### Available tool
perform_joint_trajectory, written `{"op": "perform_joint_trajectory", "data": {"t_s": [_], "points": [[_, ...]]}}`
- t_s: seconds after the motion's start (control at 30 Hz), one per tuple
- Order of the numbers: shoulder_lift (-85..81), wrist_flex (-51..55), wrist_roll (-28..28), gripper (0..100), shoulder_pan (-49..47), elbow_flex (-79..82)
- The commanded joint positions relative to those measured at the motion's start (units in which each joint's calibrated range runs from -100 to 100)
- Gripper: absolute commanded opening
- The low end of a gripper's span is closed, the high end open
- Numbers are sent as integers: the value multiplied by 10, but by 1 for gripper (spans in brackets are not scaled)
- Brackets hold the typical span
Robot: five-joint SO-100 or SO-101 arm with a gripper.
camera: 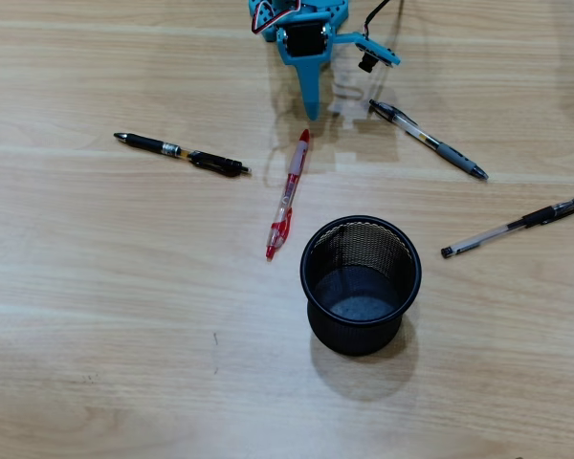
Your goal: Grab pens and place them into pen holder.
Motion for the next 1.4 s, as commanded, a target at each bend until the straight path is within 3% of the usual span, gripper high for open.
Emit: {"op": "perform_joint_trajectory", "data": {"t_s": [0.0, 0.77, 1.0, 1.37], "points": [[-8, -4, 1, 2, -1, -3], [-8, -4, 1, 2, 0, -3], [-8, -4, 0, 2, 101, -2], [-8, -4, 0, 2, 106, -2]]}}
